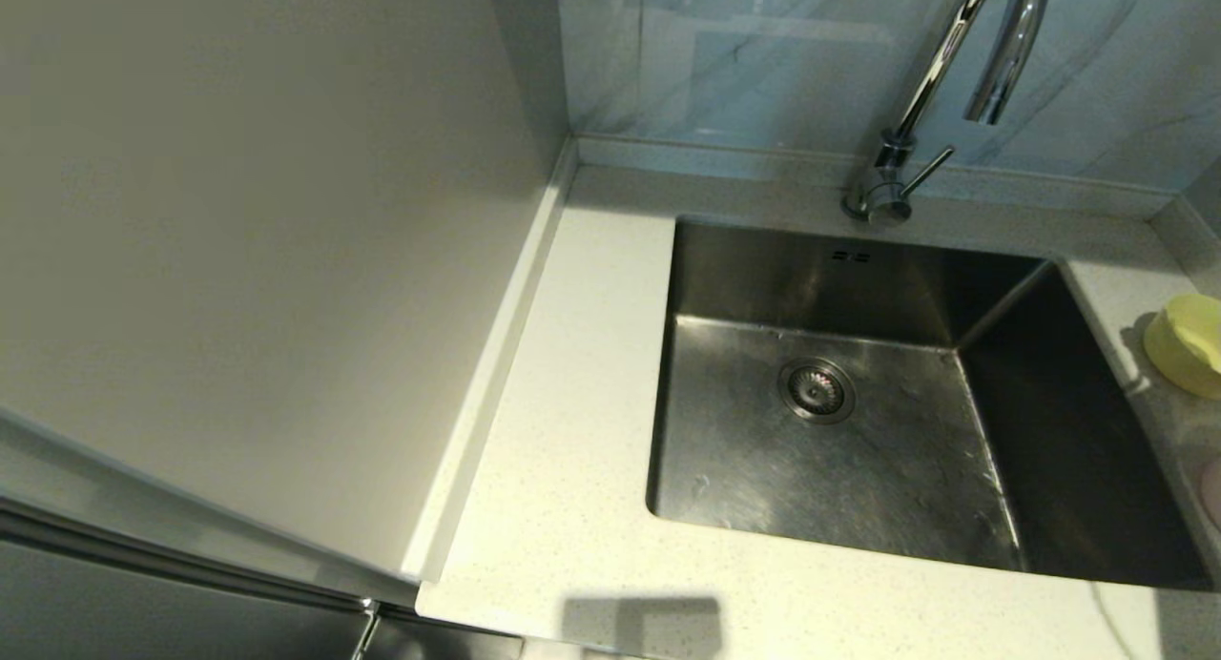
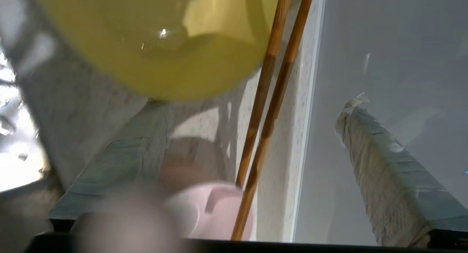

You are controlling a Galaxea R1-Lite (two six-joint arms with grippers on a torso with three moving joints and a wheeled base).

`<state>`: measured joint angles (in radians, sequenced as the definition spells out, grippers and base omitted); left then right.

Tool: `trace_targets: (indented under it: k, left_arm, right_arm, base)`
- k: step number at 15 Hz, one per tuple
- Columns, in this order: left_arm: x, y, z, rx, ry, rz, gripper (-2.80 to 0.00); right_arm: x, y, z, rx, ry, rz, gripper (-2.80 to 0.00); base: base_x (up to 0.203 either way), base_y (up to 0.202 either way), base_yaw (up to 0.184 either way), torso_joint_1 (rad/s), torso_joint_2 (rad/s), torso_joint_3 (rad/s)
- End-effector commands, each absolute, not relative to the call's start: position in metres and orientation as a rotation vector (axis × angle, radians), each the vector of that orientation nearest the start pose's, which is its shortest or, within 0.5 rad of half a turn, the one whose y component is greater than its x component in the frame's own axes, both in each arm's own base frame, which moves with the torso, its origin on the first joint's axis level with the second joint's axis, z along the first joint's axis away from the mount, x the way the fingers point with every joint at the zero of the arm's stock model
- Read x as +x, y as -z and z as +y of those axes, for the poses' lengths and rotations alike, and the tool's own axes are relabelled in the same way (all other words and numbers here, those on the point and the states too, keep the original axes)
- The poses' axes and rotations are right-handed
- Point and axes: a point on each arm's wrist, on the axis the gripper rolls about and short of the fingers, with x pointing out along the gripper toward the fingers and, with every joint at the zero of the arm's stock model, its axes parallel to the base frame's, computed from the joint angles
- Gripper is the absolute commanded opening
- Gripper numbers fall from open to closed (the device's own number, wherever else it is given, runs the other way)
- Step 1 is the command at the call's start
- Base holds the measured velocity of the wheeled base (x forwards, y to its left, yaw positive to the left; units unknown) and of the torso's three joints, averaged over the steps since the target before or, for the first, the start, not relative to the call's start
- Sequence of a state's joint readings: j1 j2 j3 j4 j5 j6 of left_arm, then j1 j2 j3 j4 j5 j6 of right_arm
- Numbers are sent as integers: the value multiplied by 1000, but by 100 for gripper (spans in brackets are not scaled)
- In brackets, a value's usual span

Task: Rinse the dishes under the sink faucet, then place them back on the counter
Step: Put the chopsticks into the sink

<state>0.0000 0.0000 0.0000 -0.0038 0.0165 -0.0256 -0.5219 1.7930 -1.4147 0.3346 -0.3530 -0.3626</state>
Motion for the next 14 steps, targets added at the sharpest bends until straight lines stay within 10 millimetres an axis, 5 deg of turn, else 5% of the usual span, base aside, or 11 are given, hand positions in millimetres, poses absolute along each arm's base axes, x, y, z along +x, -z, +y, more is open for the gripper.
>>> trace_targets:
  k: [1,14]
  left_arm:
    - [-23,-76,0,-26,-17,-8,-280]
    - [-23,-76,0,-26,-17,-8,-280]
  right_arm:
    - [290,-223,-176,-268,697,893,0]
    - [302,-217,-184,-288,743,882,0]
  base:
    - [0,0,0,0,0,0]
    - [0,0,0,0,0,0]
